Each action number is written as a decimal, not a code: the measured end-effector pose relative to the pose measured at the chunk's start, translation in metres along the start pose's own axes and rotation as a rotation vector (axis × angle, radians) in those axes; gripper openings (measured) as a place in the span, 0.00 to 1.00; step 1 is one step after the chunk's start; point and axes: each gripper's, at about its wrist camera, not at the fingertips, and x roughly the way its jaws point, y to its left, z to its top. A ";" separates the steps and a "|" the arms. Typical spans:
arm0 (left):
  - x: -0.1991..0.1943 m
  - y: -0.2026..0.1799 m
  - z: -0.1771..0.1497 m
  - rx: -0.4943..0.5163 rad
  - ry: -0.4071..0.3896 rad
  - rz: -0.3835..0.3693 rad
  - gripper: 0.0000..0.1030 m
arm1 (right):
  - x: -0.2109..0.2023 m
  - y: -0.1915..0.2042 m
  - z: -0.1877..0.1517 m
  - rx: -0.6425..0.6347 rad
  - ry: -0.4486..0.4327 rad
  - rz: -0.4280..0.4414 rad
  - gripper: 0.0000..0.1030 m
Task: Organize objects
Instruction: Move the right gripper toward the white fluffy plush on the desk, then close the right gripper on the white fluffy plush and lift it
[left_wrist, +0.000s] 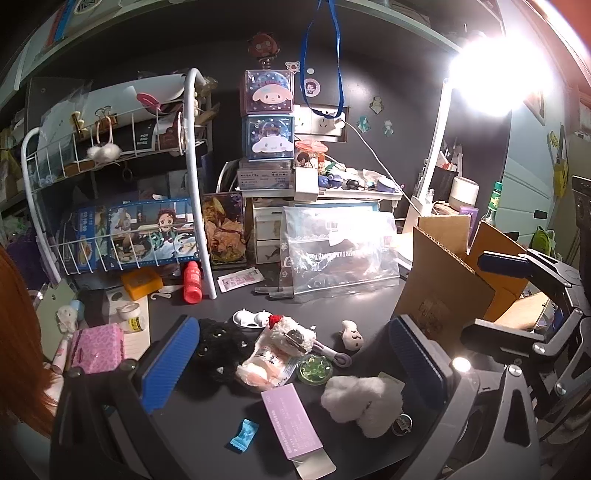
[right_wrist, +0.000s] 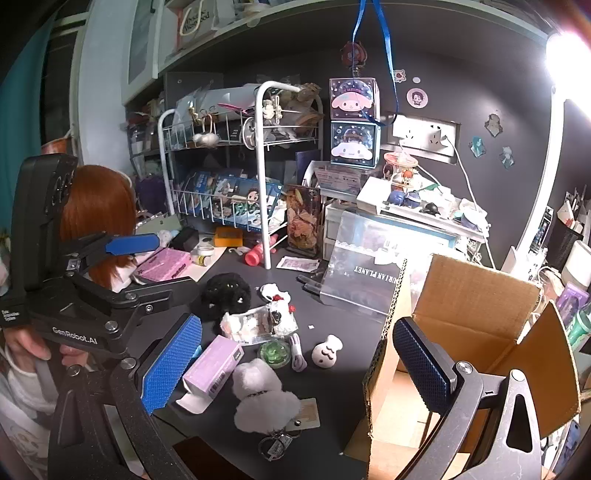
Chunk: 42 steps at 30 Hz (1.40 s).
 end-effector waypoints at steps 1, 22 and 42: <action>0.001 0.000 0.000 -0.001 0.001 0.000 1.00 | 0.000 0.000 0.000 0.000 0.000 0.002 1.00; 0.001 0.050 -0.010 -0.007 0.002 0.120 1.00 | -0.006 0.057 0.017 -0.157 -0.080 0.017 1.00; 0.052 0.052 -0.049 0.068 0.122 -0.019 1.00 | 0.089 0.031 -0.078 0.057 0.230 -0.025 0.92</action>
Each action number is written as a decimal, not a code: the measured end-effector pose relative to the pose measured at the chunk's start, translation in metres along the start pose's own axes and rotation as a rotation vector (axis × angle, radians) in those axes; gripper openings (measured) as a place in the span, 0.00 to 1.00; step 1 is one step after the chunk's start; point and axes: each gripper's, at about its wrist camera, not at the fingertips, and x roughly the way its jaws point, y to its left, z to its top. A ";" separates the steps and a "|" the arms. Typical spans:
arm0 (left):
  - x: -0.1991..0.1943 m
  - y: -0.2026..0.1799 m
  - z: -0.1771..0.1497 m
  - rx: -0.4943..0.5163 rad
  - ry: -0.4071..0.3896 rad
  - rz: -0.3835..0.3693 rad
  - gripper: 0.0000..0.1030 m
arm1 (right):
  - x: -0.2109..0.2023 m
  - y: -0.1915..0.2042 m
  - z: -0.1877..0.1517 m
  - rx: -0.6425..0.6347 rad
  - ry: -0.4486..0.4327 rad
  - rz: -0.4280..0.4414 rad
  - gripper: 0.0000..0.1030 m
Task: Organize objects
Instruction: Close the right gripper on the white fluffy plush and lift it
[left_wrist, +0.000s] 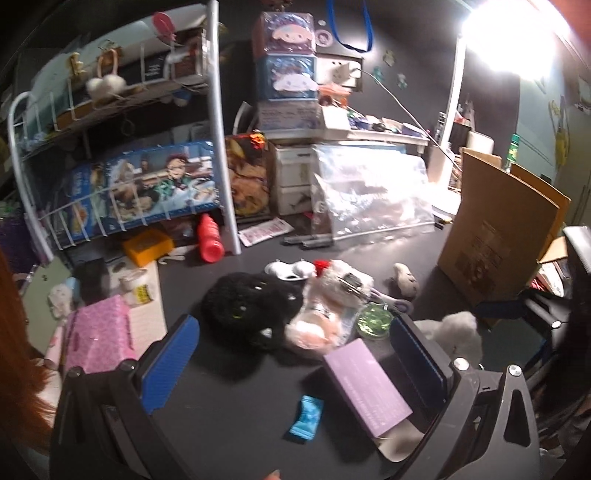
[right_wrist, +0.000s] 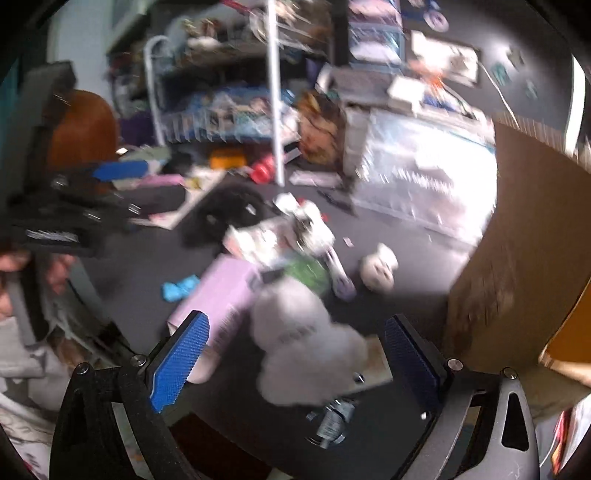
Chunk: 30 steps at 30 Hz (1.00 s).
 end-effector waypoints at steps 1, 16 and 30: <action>0.001 -0.001 0.000 -0.001 0.004 -0.006 1.00 | 0.003 -0.002 -0.002 0.011 0.019 0.001 0.92; 0.017 -0.013 -0.001 -0.013 0.083 -0.099 1.00 | 0.032 -0.002 -0.013 -0.031 0.066 0.000 0.57; -0.010 -0.041 0.018 0.020 0.066 -0.422 0.87 | -0.010 0.028 0.022 -0.117 -0.111 0.095 0.53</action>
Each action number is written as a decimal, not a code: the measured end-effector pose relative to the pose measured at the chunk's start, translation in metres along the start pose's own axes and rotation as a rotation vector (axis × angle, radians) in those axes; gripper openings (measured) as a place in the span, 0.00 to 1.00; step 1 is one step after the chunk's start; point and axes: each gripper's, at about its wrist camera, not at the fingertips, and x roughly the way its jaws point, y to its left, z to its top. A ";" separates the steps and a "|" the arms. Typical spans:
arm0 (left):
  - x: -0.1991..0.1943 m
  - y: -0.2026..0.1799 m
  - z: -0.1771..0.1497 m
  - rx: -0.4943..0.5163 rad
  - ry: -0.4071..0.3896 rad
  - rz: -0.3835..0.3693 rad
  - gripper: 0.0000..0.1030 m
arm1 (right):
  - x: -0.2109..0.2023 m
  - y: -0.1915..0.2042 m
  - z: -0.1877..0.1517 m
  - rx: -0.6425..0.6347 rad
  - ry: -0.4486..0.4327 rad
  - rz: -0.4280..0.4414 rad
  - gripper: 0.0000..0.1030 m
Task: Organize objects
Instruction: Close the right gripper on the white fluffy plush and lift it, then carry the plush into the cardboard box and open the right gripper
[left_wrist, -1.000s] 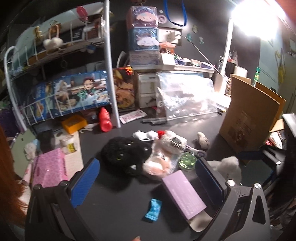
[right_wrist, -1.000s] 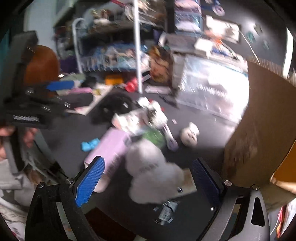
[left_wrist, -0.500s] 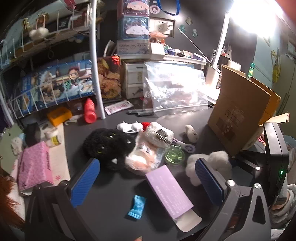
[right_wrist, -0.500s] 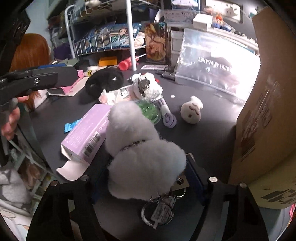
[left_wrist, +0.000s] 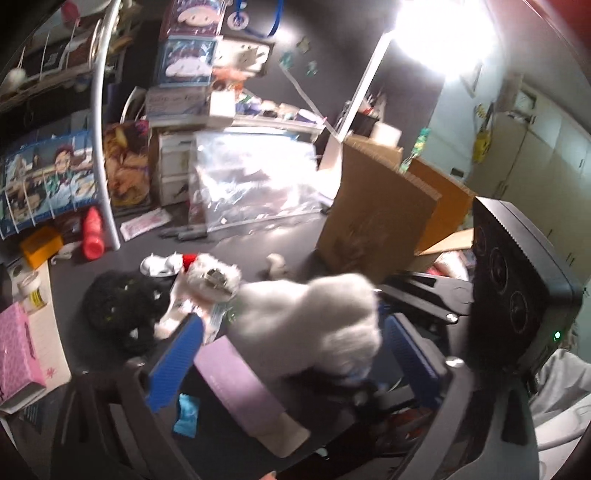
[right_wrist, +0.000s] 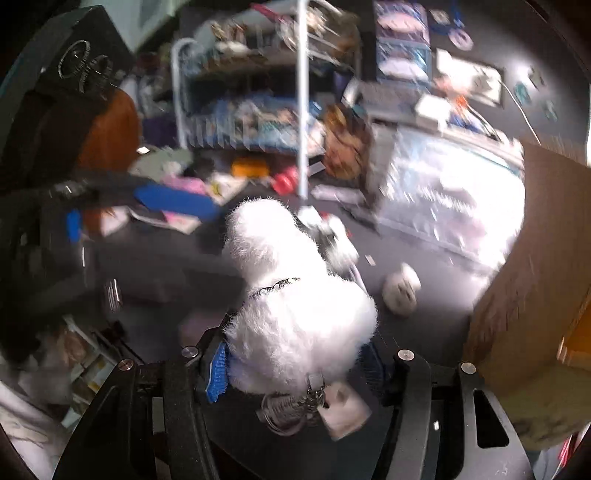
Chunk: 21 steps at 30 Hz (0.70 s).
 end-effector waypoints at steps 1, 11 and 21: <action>-0.004 -0.001 0.003 0.000 -0.008 -0.002 0.81 | -0.003 0.003 0.006 -0.015 -0.014 0.012 0.53; -0.050 -0.021 0.049 0.065 -0.089 0.040 0.71 | -0.034 0.015 0.062 -0.089 -0.106 0.042 0.53; -0.031 -0.096 0.134 0.228 -0.108 -0.015 0.71 | -0.104 -0.042 0.094 -0.023 -0.184 -0.073 0.53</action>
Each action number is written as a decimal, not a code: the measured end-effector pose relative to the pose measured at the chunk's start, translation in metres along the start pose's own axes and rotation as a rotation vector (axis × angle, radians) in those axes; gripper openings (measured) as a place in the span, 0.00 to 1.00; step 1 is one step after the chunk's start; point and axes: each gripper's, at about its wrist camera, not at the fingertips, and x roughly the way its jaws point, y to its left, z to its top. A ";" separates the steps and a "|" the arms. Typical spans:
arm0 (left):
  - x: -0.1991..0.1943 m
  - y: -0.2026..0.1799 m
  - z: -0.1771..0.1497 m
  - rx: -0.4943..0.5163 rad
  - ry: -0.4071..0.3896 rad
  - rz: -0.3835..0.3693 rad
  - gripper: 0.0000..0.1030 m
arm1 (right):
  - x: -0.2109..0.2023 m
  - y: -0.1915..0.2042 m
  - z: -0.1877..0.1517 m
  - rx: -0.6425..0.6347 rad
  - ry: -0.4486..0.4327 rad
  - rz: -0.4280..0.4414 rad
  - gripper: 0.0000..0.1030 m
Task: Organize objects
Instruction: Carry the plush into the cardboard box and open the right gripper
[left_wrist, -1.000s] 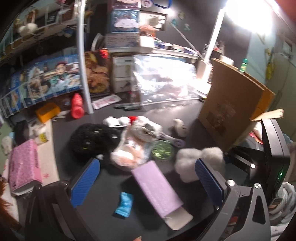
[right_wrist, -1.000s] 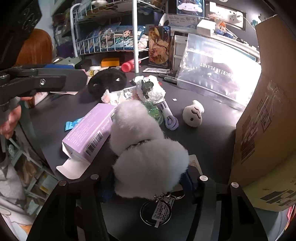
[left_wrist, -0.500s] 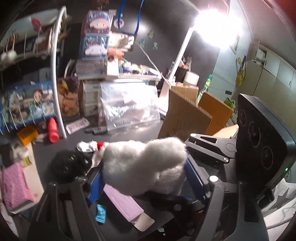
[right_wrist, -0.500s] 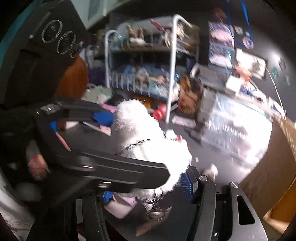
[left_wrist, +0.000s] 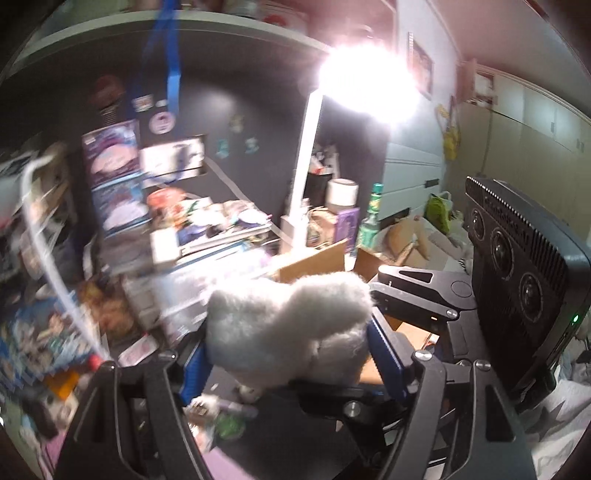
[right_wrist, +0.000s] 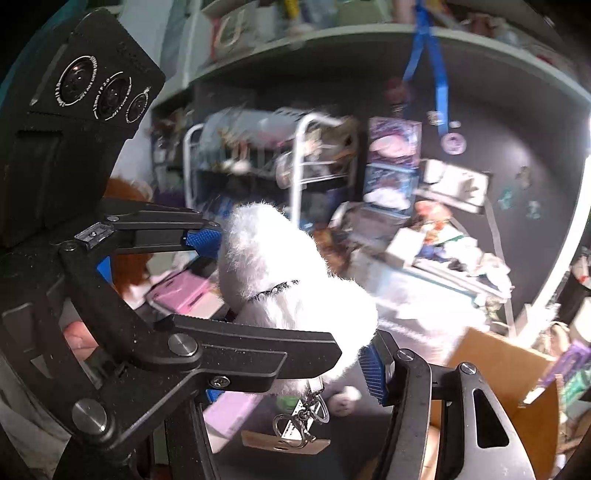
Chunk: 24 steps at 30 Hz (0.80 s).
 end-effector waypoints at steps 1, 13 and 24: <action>0.007 -0.004 0.006 0.005 0.006 -0.012 0.71 | -0.004 -0.009 0.001 0.008 0.000 -0.016 0.53; 0.134 -0.036 0.031 0.020 0.256 -0.090 0.71 | -0.004 -0.116 -0.036 0.214 0.153 -0.153 0.53; 0.157 -0.026 0.017 -0.018 0.347 -0.091 0.76 | 0.015 -0.127 -0.058 0.236 0.342 -0.215 0.58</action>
